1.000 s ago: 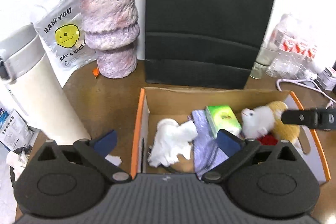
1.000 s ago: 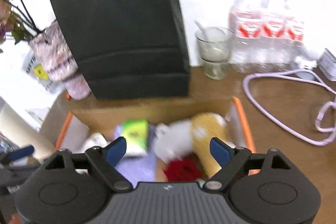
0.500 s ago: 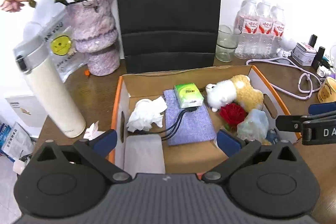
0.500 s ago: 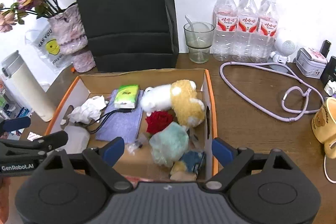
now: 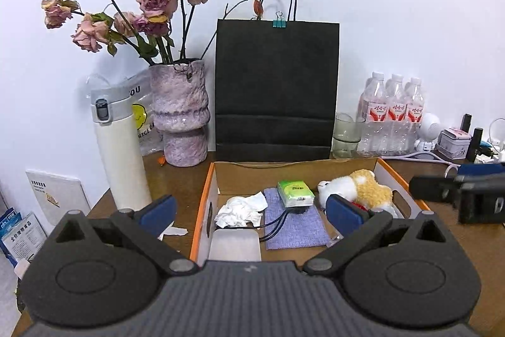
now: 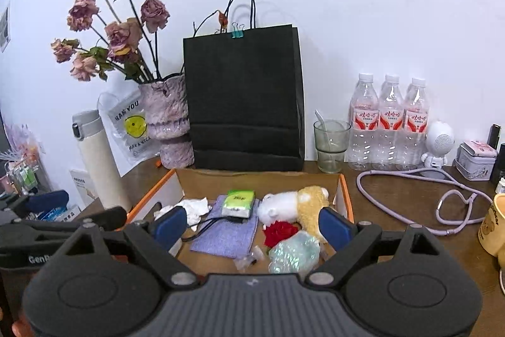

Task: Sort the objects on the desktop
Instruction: 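Withdraw both open tools from the box back over the table, then grasp the white bottle cap with the left tool while the right tool grasps the yellow soap bar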

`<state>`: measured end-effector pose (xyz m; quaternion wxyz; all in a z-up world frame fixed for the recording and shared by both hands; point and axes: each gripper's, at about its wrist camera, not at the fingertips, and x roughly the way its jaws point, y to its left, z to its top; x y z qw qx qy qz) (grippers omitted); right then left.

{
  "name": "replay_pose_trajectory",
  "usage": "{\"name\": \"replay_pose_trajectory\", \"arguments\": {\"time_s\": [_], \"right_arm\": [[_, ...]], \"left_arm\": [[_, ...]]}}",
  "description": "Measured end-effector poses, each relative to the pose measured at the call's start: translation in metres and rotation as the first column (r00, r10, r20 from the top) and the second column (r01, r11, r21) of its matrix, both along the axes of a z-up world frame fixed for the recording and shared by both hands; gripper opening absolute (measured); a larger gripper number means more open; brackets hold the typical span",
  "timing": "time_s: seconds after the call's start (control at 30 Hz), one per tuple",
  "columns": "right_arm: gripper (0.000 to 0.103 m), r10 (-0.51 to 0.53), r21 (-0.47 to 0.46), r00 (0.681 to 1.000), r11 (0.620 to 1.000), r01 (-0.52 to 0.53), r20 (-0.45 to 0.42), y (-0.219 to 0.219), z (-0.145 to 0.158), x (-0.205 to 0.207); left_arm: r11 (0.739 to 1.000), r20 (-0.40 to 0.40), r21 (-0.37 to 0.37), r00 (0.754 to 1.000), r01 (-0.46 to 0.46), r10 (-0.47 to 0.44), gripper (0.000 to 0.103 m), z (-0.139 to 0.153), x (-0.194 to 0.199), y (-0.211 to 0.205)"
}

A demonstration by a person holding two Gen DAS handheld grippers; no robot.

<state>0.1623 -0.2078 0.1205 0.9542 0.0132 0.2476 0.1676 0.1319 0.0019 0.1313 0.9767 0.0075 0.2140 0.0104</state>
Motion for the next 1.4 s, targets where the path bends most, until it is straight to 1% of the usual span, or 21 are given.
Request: {"name": "replay_pose_trajectory", "arguments": {"time_s": [0.07, 0.13, 0.17, 0.2, 0.33, 0.4, 0.5, 0.53, 0.6, 0.7, 0.77, 0.83, 0.93, 1.03, 1.13, 1.2, 1.27, 1.33, 1.4], "right_arm": [[0.091, -0.002, -0.013, 1.0, 1.0, 0.002, -0.008, 0.002, -0.006, -0.008], [0.093, -0.006, -0.01, 1.0, 1.0, 0.006, -0.001, 0.001, -0.019, -0.02], [0.093, -0.009, -0.007, 1.0, 1.0, 0.009, 0.01, -0.001, -0.029, -0.03], [0.093, -0.013, -0.012, 1.0, 1.0, 0.013, 0.004, -0.002, -0.039, -0.037], [0.093, -0.037, -0.035, 0.997, 0.999, 0.035, -0.063, -0.008, -0.073, -0.063], [0.093, -0.056, -0.036, 0.994, 0.998, 0.053, -0.091, -0.011, -0.083, -0.077], [0.093, -0.086, -0.065, 0.982, 0.995, 0.075, -0.171, -0.015, -0.098, -0.097], [0.093, -0.094, -0.066, 0.98, 0.994, 0.083, -0.176, -0.017, -0.102, -0.106], [0.093, -0.082, -0.056, 0.982, 0.996, 0.073, -0.172, -0.02, -0.107, -0.126], [0.093, -0.067, -0.015, 0.981, 0.998, 0.065, -0.182, -0.028, -0.115, -0.153], [0.093, -0.065, 0.011, 0.977, 0.998, 0.069, -0.202, -0.033, -0.123, -0.167], [0.093, -0.069, 0.004, 0.974, 0.997, 0.071, -0.215, -0.034, -0.128, -0.177], [0.093, -0.075, -0.006, 0.978, 0.997, 0.076, -0.196, -0.036, -0.13, -0.189], [0.093, -0.064, 0.008, 0.983, 0.998, 0.066, -0.173, -0.038, -0.127, -0.19], [0.087, -0.04, 0.047, 0.988, 0.998, 0.047, -0.15, -0.039, -0.123, -0.184], [0.083, -0.025, 0.067, 0.988, 0.997, 0.035, -0.15, -0.038, -0.122, -0.18], [0.08, -0.009, 0.062, 0.991, 0.998, 0.017, -0.133, -0.033, -0.121, -0.175], [0.074, 0.002, 0.049, 0.993, 0.999, 0.004, -0.121, -0.028, -0.122, -0.167], [0.066, 0.018, 0.056, 0.992, 0.998, -0.011, -0.124, -0.024, -0.123, -0.156]], "left_arm": [[1.0, 0.0, 0.0, 1.0, -0.005, 0.005, 0.103, -0.002, -0.008, 0.001], [1.0, 0.0, -0.01, 1.0, 0.009, -0.009, 0.103, -0.01, -0.023, 0.003], [1.0, -0.014, -0.013, 1.0, 0.026, -0.026, 0.103, -0.018, -0.029, 0.003], [0.999, -0.043, -0.008, 0.998, 0.037, -0.038, 0.103, -0.027, -0.034, 0.003], [0.999, -0.097, 0.016, 0.995, 0.03, -0.028, 0.103, -0.057, -0.06, 0.003], [1.0, -0.117, 0.003, 0.993, 0.026, -0.026, 0.103, -0.071, -0.077, 0.005], [1.0, -0.172, -0.016, 0.985, 0.011, -0.013, 0.103, -0.089, -0.1, 0.005], [1.0, -0.183, -0.016, 0.983, 0.009, -0.012, 0.103, -0.093, -0.108, 0.005], [1.0, -0.192, -0.02, 0.981, 0.011, -0.015, 0.103, -0.1, -0.128, 0.006], [0.998, -0.205, -0.055, 0.978, 0.027, -0.038, 0.103, -0.107, -0.153, 0.008], [0.998, -0.225, -0.049, 0.974, 0.027, -0.037, 0.103, -0.11, -0.162, 0.008], [0.999, -0.233, -0.033, 0.972, 0.026, -0.033, 0.103, -0.112, -0.171, 0.008], [0.999, -0.227, -0.037, 0.973, 0.033, -0.04, 0.103, -0.111, -0.174, 0.008], [0.996, -0.221, -0.082, 0.973, 0.046, -0.063, 0.103, -0.108, -0.168, 0.009], [0.995, -0.205, -0.084, 0.976, 0.062, -0.078, 0.103, -0.106, -0.158, 0.009], [0.994, -0.2, -0.084, 0.976, 0.076, -0.091, 0.103, -0.106, -0.152, 0.008], [0.99, -0.191, -0.096, 0.975, 0.098, -0.115, 0.103, -0.107, -0.146, 0.008], [0.989, -0.184, -0.086, 0.974, 0.121, -0.135, 0.101, -0.108, -0.136, 0.007], [0.99, -0.182, -0.065, 0.974, 0.127, -0.137, 0.095, -0.109, -0.12, 0.004]]}}
